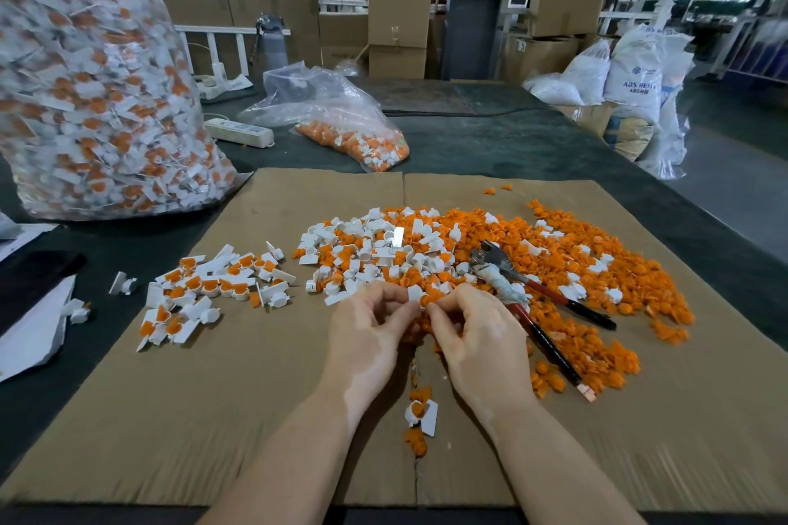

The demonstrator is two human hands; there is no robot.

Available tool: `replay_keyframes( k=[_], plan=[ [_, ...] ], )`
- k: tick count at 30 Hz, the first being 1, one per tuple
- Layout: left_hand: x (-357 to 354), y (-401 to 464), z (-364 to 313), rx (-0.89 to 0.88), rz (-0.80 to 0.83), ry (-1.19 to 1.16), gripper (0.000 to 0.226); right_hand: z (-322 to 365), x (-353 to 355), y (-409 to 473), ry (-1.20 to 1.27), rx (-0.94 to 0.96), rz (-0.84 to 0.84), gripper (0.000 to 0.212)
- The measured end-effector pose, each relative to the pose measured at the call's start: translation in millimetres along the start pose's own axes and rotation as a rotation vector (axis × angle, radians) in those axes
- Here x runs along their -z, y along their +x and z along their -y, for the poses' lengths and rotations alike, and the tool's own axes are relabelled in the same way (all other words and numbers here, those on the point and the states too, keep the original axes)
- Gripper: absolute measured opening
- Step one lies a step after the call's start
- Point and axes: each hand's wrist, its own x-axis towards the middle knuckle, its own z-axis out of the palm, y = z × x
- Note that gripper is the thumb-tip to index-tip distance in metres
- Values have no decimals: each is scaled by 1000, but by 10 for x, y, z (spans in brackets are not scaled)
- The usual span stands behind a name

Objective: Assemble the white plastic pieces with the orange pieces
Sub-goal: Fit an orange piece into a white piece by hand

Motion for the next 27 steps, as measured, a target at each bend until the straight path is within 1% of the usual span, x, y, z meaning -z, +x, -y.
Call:
replay_keyframes(
  k=[5,8,12,16,19,21,25,27],
  plan=[
    [-8,-24,15,-40,1,39,9,5,-11,-12,5,-6,37,20],
    [-16,-26,18,-73,5,70,14,-3,-7,-11,14,-31,71,21],
    [-11,-21,24,-98,19,120,20,-12,17,-12,101,-69,119,19],
    [-6,-42,-3,-219,26,248,29,-14,31,-11,140,-93,139,18],
    [-10,-42,-9,-293,28,345,20,-22,40,-15,149,-103,137,17],
    [-8,-29,3,-245,23,294,14,-25,41,-16,159,-103,130,15],
    [14,-10,-10,5,-14,-8,6,-15,15,-2,190,-91,142,12],
    [24,-7,-20,69,-15,-94,6,-17,11,5,204,-74,104,12]
  ],
)
